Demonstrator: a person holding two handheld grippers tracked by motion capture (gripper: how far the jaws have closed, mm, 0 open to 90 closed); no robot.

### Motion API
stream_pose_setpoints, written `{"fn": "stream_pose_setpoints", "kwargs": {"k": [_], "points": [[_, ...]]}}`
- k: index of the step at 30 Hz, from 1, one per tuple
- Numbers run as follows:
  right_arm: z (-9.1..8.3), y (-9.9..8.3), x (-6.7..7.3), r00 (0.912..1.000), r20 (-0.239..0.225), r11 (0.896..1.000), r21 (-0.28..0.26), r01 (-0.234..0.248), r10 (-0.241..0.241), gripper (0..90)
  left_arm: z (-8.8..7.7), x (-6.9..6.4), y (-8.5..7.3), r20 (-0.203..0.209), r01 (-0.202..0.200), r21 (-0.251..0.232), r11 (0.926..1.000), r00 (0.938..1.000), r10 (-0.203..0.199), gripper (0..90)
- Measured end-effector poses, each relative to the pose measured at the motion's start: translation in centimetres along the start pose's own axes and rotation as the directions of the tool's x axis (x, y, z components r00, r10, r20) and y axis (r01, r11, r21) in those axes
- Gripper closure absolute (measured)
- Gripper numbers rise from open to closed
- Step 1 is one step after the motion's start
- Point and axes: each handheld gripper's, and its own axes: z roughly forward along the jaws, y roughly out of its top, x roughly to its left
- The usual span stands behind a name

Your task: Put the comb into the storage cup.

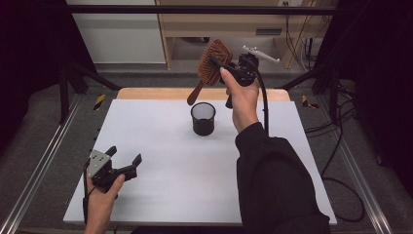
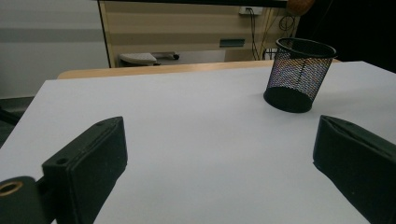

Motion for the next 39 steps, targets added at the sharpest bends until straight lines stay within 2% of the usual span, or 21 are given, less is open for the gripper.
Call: {"fn": "stream_pose_setpoints", "kwargs": {"k": [4, 7, 18, 23, 30, 35, 39], "points": [[0.0, 0.0, 0.0, 1.0, 0.007, 1.0, 0.0, 0.006, -0.006, 53.1, 0.0, 0.0, 0.0, 0.003, 0.008, -0.002, 1.0, 1.0, -0.008, 3.3], [-0.1, 0.0, -0.1, 0.9982, 0.041, 0.999, -0.006, 0.044, -0.044, 53.1, -0.1, -0.1, 0.1, 0.003, 0.007, -0.014, 0.9999, 1.0, -0.007, 3.7], [-0.5, 0.2, -0.7, 0.9972, 0.064, 0.999, -0.014, 0.041, -0.04, 53.0, -0.1, 0.0, 0.1, 0.003, 0.012, -0.014, 0.9998, 0.9999, -0.012, 3.6], [-0.5, -0.1, -0.4, 0.9886, 0.105, 0.994, 0.001, 0.108, -0.107, 53.0, -0.1, -0.1, 0.0, 0.005, 0.008, -0.01, 0.9999, 1.0, -0.008, 3.6], [-0.3, -0.5, -0.4, 0.9897, 0.095, 0.994, 0.01, 0.106, -0.107, 53.0, 0.0, -0.2, 0.0, 0.011, 0.001, -0.008, 1.0, 0.9999, -0.001, 3.5], [-0.2, -0.6, -0.5, 0.9849, 0.111, 0.991, 0.025, 0.131, -0.133, 52.9, 0.1, -0.3, 0.0, 0.013, -0.008, -0.007, 0.9999, 0.9999, 0.008, 2.9], [-0.1, -0.9, -0.6, 0.9855, 0.113, 0.992, 0.029, 0.124, -0.127, 52.9, 0.1, -0.3, 0.0, 0.015, -0.01, -0.008, 0.9999, 0.9998, 0.01, 2.7]]}}
